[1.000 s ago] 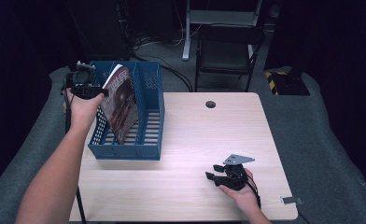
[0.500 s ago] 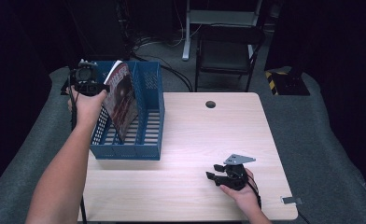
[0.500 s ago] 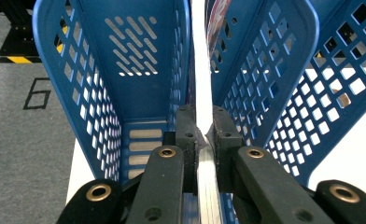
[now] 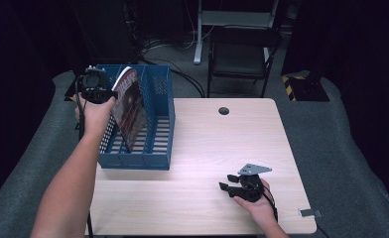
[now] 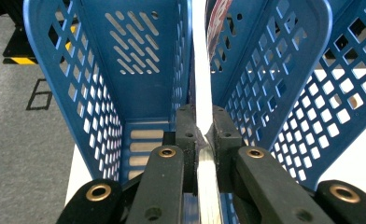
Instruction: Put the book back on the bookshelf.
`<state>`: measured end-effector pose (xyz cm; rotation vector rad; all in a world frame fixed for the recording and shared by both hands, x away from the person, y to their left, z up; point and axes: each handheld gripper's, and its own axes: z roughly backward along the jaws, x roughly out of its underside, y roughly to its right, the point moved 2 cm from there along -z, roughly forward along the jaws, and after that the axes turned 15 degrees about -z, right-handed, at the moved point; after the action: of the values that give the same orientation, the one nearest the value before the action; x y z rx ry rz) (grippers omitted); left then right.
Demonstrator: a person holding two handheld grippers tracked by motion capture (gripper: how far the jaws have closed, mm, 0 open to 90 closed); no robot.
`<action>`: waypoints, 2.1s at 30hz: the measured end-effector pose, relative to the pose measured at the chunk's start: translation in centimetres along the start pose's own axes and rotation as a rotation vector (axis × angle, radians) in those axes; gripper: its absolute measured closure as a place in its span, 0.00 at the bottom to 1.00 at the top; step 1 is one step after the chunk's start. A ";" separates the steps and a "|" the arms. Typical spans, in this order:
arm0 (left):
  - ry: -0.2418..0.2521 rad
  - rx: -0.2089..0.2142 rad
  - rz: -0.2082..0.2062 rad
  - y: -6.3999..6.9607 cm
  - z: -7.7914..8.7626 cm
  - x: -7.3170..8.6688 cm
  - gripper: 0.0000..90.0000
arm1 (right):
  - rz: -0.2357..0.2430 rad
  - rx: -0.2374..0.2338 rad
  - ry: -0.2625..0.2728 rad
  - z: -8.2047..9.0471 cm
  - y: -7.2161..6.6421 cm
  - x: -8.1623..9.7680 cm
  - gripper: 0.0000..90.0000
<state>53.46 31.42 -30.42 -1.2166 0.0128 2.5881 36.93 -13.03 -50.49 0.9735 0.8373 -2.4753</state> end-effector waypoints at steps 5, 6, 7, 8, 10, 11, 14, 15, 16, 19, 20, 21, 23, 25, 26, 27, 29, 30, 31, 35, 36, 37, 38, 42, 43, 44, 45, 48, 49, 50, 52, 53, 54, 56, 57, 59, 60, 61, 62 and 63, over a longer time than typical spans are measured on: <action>0.017 0.002 0.009 -0.1 0.0 0.3 0.93 | 0.006 -0.001 -0.003 0.0 0.0 0.0 0.56; 0.015 0.005 0.013 -0.1 0.0 0.3 0.93 | 0.007 -0.002 -0.003 0.0 0.0 0.0 0.56; 0.016 0.006 0.009 -0.1 0.0 0.3 0.93 | 0.007 -0.002 -0.004 0.0 0.0 0.0 0.56; 0.012 0.009 0.002 -0.1 0.1 0.3 0.93 | 0.003 -0.001 -0.004 0.0 -0.1 0.0 0.56; 0.013 0.010 0.006 -0.1 0.0 0.3 0.93 | 0.005 -0.001 -0.003 0.0 0.0 0.0 0.56; 0.014 0.011 0.007 -0.1 0.0 0.3 0.92 | 0.005 -0.001 -0.003 0.0 0.0 0.0 0.56; 0.010 0.015 0.001 -0.2 0.0 0.3 0.90 | 0.004 0.000 -0.003 0.0 0.0 0.0 0.56; 0.006 0.016 0.002 -0.2 0.0 0.4 0.89 | -0.002 -0.003 -0.003 0.0 -0.1 0.0 0.56; 0.001 0.017 -0.002 -0.2 0.0 0.4 0.88 | -0.002 -0.003 -0.005 0.0 -0.1 0.0 0.56; -0.006 0.020 0.003 -0.3 0.1 0.4 0.83 | -0.003 -0.003 -0.005 -0.1 -0.1 0.0 0.56; -0.013 0.026 0.007 -0.3 0.1 0.5 0.81 | -0.002 -0.003 -0.005 -0.1 -0.1 0.0 0.56; -0.013 0.039 0.012 -0.3 0.0 0.5 0.80 | -0.001 -0.004 -0.005 0.0 -0.1 0.0 0.56; -0.010 0.050 0.012 -0.4 0.0 0.5 0.77 | -0.003 -0.004 -0.003 0.0 -0.1 0.0 0.56; -0.009 0.053 0.015 -0.4 0.0 0.6 0.76 | -0.003 -0.003 -0.005 -0.1 -0.1 0.0 0.56; -0.014 0.059 0.019 -0.4 0.0 0.6 0.75 | 0.009 -0.002 -0.003 -0.1 -0.1 0.0 0.56; -0.016 0.067 0.014 -0.5 0.0 0.6 0.73 | 0.010 -0.002 -0.004 -0.1 -0.1 0.0 0.56; -0.012 0.071 0.016 -0.5 0.0 0.6 0.70 | 0.000 0.002 -0.001 -0.1 -0.2 0.0 0.56; -0.005 0.067 0.025 -0.4 -0.1 0.7 0.68 | 0.005 0.000 -0.002 -0.2 -0.1 0.0 0.56; -0.005 0.071 0.024 -0.4 0.0 0.7 0.67 | 0.008 -0.001 -0.002 -0.2 -0.1 0.0 0.56; -0.011 0.084 0.016 -0.3 0.1 0.8 0.64 | 0.007 -0.005 -0.008 -0.2 -0.1 0.0 0.56; -0.016 0.090 0.017 -0.3 0.1 0.9 0.64 | 0.007 -0.005 -0.008 -0.2 -0.1 0.0 0.56; -0.019 0.092 0.013 -0.3 0.2 0.9 0.64 | 0.008 -0.004 -0.008 -0.2 -0.1 0.0 0.56; -0.017 0.093 0.011 -0.3 0.2 0.9 0.64 | 0.013 -0.003 -0.009 -0.1 0.0 0.0 0.56; 0.004 0.096 0.021 -0.3 0.6 0.8 0.63 | 0.004 0.000 -0.001 -0.1 -0.1 0.0 0.56; 0.007 0.095 0.020 -0.3 0.7 0.8 0.62 | 0.001 -0.003 -0.002 -0.1 -0.1 0.0 0.56; 0.009 0.098 0.021 -0.4 0.8 0.8 0.62 | -0.001 0.001 -0.003 0.0 -0.1 0.1 0.56; 0.006 0.099 0.024 -0.4 0.9 0.8 0.62 | 0.001 0.001 -0.003 0.0 -0.1 0.1 0.56; 0.016 0.100 0.017 -0.5 1.4 0.7 0.61 | 0.000 -0.003 -0.005 0.0 -0.1 0.1 0.56; 0.013 0.106 0.012 -0.5 1.6 0.7 0.61 | 0.002 -0.001 -0.002 -0.1 0.0 0.1 0.56; 0.015 0.104 0.009 -0.5 1.8 0.6 0.60 | 0.002 0.000 -0.003 -0.1 0.0 0.1 0.56; 0.017 0.103 0.005 -0.6 2.2 0.5 0.60 | 0.000 0.000 -0.004 -0.1 0.0 0.0 0.56; 0.022 0.102 0.002 -0.6 2.3 0.4 0.60 | -0.001 0.002 0.003 -0.1 0.0 0.0 0.56; 0.019 0.105 0.003 -0.6 2.5 0.3 0.60 | -0.001 0.003 0.002 -0.1 0.0 0.0 0.56; 0.015 0.108 -0.008 -0.7 2.8 0.2 0.59 | -0.005 0.000 -0.003 -0.1 0.0 0.0 0.56; 0.019 0.108 -0.008 -0.7 3.0 0.2 0.59 | -0.006 0.000 -0.003 -0.1 0.0 0.0 0.56; 0.015 0.115 -0.020 -0.7 3.3 0.1 0.59 | -0.010 0.001 -0.004 -0.1 0.0 0.1 0.56; 0.013 0.119 -0.017 -0.7 3.4 0.1 0.59 | -0.002 0.001 -0.006 -0.2 0.1 0.1 0.56; 0.017 0.118 -0.018 -0.7 3.5 0.1 0.59 | -0.002 0.002 -0.006 -0.2 0.1 0.0 0.56; 0.017 0.122 -0.019 -0.7 3.6 0.1 0.59 | -0.002 0.002 -0.005 -0.2 0.1 0.0 0.55; 0.014 0.126 -0.014 -0.7 3.7 0.1 0.59 | -0.002 0.002 -0.003 -0.2 0.2 0.0 0.56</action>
<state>50.81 32.59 -28.02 -1.1852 0.1663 2.5246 37.10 -13.02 -50.69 0.9691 0.8357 -2.4793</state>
